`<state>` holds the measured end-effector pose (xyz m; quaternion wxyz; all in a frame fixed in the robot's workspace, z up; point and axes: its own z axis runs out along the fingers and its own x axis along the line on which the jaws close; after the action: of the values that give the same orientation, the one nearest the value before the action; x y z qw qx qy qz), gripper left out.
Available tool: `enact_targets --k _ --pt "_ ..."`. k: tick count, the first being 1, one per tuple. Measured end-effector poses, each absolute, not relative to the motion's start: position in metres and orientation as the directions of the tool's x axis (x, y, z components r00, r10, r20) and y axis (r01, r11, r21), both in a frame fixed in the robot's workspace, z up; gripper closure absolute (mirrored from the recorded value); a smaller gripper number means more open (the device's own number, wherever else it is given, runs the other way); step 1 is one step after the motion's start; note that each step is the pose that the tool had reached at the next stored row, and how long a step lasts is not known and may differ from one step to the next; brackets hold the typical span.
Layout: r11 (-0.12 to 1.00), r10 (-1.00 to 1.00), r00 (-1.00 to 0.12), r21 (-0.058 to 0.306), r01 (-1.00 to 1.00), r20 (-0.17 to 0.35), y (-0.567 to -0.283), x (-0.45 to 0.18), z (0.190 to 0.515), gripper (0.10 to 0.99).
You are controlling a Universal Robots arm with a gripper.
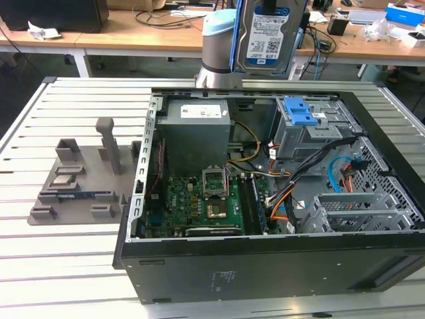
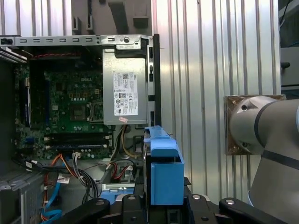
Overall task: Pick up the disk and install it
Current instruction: 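Pick up the disk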
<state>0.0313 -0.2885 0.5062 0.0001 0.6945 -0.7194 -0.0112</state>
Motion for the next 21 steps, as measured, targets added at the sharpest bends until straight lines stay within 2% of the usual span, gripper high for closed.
enact_targets --k 8,21 --pt "0.035 -0.999 -0.036 0.016 -0.999 -0.015 -0.295 0.031 0.506 0.722" --pt "0.035 -0.999 -0.036 0.016 -0.999 -0.016 -0.338 0.031 0.506 0.722"
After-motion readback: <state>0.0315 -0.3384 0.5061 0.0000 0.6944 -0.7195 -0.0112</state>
